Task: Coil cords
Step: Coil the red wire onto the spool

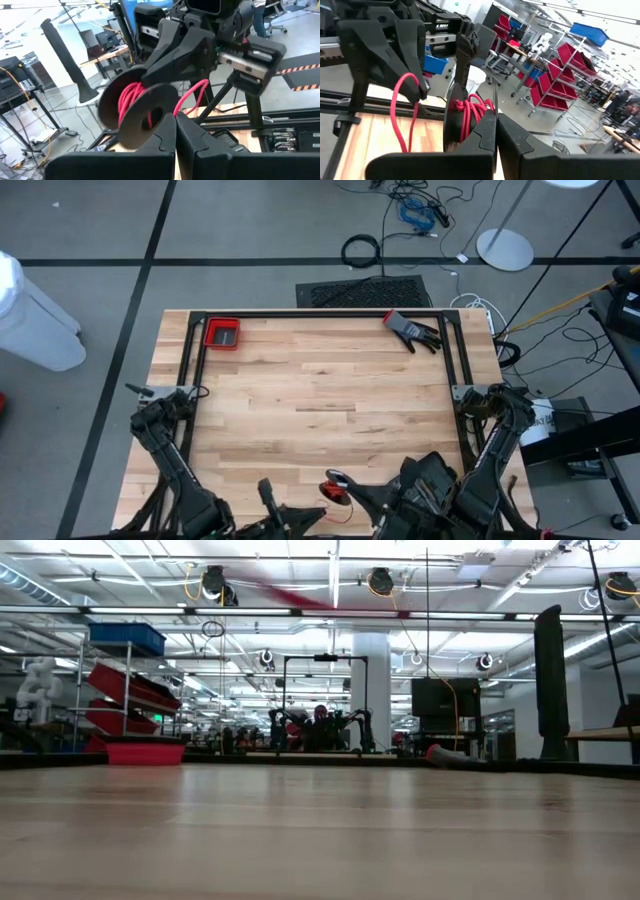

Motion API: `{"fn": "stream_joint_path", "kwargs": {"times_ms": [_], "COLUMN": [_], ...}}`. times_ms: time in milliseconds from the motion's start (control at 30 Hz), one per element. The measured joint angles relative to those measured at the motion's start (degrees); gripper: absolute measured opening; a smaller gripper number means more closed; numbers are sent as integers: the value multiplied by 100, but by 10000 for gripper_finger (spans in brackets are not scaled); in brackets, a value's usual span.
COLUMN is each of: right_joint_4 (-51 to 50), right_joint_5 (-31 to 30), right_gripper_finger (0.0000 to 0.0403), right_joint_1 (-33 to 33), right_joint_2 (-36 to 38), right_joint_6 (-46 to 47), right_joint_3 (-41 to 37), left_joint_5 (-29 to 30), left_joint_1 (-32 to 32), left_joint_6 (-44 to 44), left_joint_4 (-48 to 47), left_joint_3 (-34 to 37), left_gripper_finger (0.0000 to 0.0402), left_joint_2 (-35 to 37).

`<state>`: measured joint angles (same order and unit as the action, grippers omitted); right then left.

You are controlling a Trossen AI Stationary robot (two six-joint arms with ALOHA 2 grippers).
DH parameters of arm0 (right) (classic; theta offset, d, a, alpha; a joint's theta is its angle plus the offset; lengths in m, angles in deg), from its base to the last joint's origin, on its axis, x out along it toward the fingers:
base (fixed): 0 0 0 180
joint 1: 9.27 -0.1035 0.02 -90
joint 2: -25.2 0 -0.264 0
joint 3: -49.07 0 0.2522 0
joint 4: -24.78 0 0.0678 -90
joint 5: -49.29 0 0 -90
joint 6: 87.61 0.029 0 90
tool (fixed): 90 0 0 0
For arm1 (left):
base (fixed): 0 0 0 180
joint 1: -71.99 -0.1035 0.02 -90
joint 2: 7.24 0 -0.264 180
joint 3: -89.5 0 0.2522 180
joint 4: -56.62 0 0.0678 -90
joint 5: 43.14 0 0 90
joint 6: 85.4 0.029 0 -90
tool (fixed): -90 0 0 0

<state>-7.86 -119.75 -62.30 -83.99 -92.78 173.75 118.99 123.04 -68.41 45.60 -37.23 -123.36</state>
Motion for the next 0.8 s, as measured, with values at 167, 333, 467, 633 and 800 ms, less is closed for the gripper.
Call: {"fn": "stream_joint_path", "kwargs": {"times_ms": [167, 333, 467, 633, 800], "right_joint_4": [-22, -14, -45, -85, -81], "right_joint_5": [325, 486, 516, 608, 712], "right_gripper_finger": [0, 0, 0, 0, 0], "right_joint_1": [22, 38, 37, 33, 33], "right_joint_2": [0, 7, 11, 9, 9], "right_joint_6": [131, 190, 293, 302, 317], "right_joint_3": [0, -4, -4, -4, -4], "left_joint_5": [-54, -49, 60, 343, 797], "left_joint_1": [-139, -142, -47, 115, 164], "left_joint_6": [-1, 45, 227, 416, 629], "left_joint_4": [3, -19, -28, -2, -4], "left_joint_3": [0, -114, -208, -322, -339], "left_gripper_finger": [0, 0, 0, 0, 0], "left_joint_2": [0, -2, -4, -4, -4]}}
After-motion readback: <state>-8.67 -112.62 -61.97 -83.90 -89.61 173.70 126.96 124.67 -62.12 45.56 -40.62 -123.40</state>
